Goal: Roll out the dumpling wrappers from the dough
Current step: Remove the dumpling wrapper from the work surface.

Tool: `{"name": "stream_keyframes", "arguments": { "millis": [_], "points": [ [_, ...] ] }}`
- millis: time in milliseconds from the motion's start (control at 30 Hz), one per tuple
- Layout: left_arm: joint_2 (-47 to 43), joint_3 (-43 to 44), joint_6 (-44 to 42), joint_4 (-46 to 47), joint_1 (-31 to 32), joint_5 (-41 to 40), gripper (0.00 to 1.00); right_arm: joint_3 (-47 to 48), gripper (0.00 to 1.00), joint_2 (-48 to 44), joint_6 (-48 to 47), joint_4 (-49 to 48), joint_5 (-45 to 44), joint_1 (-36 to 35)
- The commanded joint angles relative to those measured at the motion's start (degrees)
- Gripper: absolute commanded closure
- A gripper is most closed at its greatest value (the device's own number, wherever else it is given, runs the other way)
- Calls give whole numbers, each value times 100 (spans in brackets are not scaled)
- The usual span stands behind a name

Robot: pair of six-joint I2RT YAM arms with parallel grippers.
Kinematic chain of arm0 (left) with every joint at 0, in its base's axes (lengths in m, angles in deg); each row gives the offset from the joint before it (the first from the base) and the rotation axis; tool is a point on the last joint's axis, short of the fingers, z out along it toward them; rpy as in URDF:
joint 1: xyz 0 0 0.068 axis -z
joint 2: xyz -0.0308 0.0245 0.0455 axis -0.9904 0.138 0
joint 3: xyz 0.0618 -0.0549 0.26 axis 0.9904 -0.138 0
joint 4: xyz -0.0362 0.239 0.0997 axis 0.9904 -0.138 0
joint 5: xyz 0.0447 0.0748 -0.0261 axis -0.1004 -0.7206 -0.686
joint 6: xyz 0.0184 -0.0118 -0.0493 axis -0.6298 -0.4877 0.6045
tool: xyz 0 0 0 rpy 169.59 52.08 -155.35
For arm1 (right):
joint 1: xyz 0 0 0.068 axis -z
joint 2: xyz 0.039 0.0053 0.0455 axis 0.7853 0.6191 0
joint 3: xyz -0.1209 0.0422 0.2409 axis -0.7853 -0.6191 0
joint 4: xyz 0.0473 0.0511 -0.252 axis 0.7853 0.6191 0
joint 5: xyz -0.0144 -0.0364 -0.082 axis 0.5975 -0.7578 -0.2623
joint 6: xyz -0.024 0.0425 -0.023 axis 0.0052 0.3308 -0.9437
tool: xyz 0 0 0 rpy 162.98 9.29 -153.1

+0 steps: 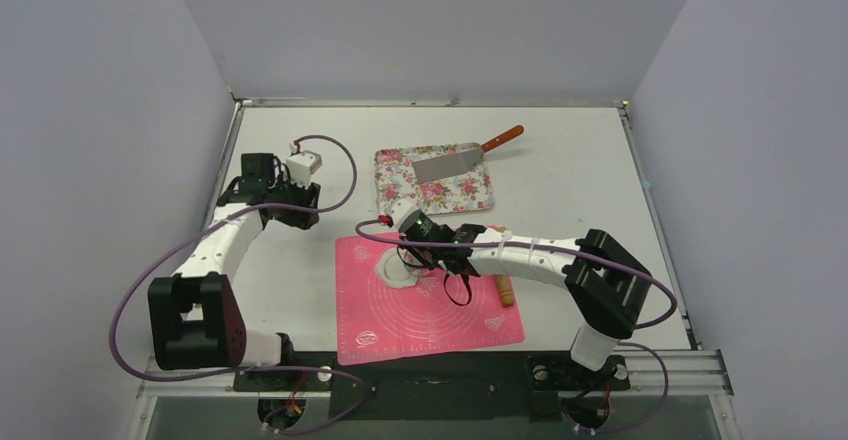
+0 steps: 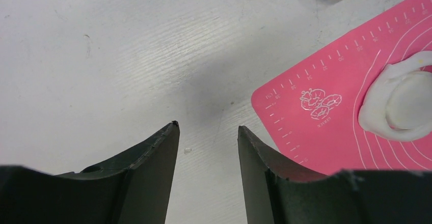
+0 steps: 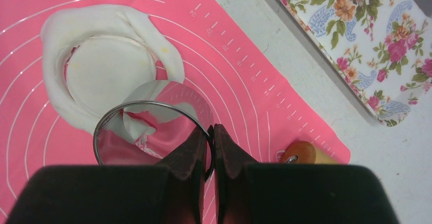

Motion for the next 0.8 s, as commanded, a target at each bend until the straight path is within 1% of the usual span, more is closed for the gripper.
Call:
{"name": "stream_keyframes", "arguments": {
  "millis": [0, 67, 200, 267, 333, 467, 600, 767],
  "points": [
    [-15, 17, 16, -125, -52, 867, 55, 290, 100, -5, 95, -34, -195, -9],
    [114, -34, -37, -142, -2, 1008, 54, 315, 100, 16, 106, -5, -249, 7],
    [369, -59, -13, -105, 112, 1023, 52, 305, 100, -85, 130, 29, -164, 3],
    [437, -89, -50, -95, 372, 1022, 52, 231, 100, -195, 167, 23, -125, 16],
    [509, -144, -93, -60, 586, 920, 52, 188, 100, -272, 199, 22, -100, 18],
    [635, -265, -184, 12, 930, 412, 51, 129, 100, -266, 295, 92, -62, 125],
    [696, -280, -279, -45, 962, 164, 48, 80, 100, -215, 356, 138, 35, 206],
    [788, -337, -284, -33, 994, 219, 47, 44, 100, -124, 362, 167, 147, 290]
  ]
}}
